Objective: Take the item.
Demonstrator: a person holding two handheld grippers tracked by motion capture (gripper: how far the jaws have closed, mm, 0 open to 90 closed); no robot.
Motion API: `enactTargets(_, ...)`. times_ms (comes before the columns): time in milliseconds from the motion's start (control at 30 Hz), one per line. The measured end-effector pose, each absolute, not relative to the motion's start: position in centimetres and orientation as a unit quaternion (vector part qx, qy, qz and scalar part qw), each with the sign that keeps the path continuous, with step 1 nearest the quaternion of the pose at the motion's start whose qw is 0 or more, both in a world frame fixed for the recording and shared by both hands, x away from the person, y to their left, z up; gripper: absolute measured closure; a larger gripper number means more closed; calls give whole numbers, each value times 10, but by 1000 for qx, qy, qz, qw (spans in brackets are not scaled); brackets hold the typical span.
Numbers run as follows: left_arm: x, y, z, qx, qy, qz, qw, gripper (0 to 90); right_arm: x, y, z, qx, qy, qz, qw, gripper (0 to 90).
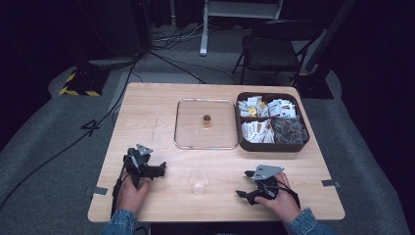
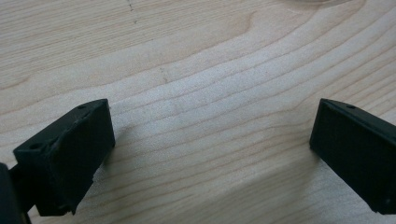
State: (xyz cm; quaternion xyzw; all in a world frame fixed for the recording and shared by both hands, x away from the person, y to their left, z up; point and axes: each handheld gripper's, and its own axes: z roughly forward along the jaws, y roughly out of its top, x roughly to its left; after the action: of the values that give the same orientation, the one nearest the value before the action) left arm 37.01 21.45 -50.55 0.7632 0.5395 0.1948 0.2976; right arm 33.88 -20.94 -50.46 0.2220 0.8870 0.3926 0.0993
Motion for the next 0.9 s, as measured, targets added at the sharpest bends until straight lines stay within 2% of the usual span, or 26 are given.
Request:
enactTargets(100,370,214,-506,763,540,195,298,3,339,-210,-504,222,887,393,98,209)
enactTargets(200,370,215,-505,764,539,196,297,2,339,-211,-502,218,887,399,84,281)
enactTargets(267,370,215,-505,763,539,195,297,2,339,-212,-499,216,884,406,84,262)
enactTargets(433,370,214,-506,763,540,195,298,2,338,-214,-484,215,880,418,68,290)
enactTargets(900,371,214,-505,762,542,194,297,2,338,-229,-434,237,859,450,62,293)
